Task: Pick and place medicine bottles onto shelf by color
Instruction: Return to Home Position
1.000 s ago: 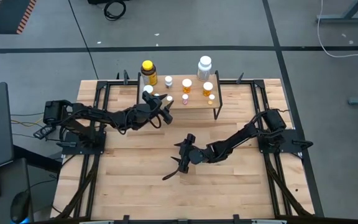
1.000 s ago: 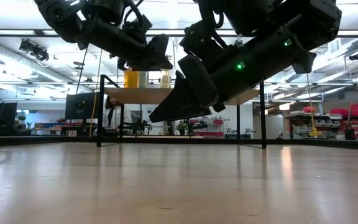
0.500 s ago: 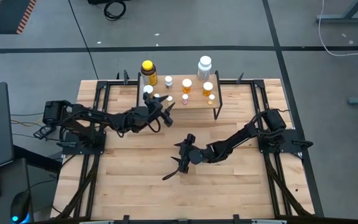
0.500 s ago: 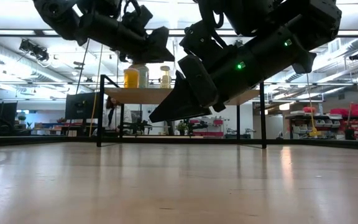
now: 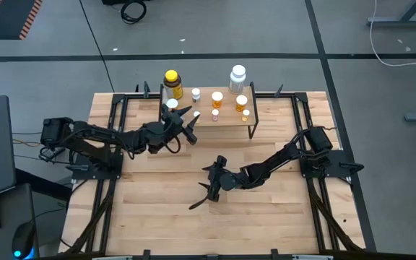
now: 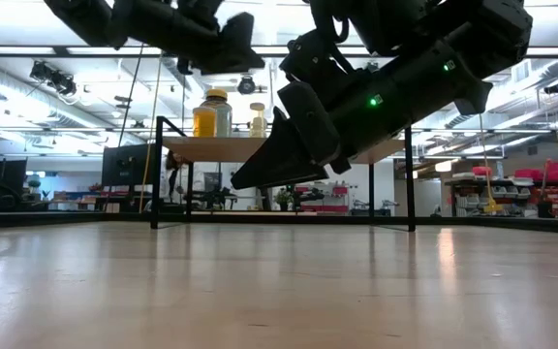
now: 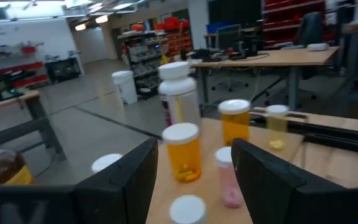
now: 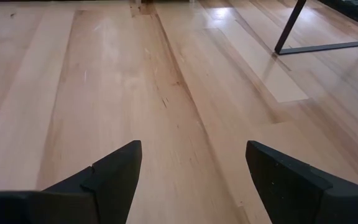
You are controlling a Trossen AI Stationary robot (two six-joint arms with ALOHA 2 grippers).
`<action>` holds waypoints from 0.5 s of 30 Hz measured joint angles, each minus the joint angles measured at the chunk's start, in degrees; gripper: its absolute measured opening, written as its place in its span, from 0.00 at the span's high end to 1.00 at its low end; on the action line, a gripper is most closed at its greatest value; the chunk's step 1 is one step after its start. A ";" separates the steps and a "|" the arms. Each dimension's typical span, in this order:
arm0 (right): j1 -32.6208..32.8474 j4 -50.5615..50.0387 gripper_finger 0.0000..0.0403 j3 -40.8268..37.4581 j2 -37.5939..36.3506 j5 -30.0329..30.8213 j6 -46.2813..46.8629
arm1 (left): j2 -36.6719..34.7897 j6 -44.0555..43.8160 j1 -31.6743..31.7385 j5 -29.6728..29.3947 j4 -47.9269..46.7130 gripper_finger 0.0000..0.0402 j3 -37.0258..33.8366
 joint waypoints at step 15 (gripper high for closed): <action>-0.02 -0.04 0.26 0.00 0.00 0.02 2.95 | -9.93 5.89 -9.37 0.25 -7.05 0.50 0.00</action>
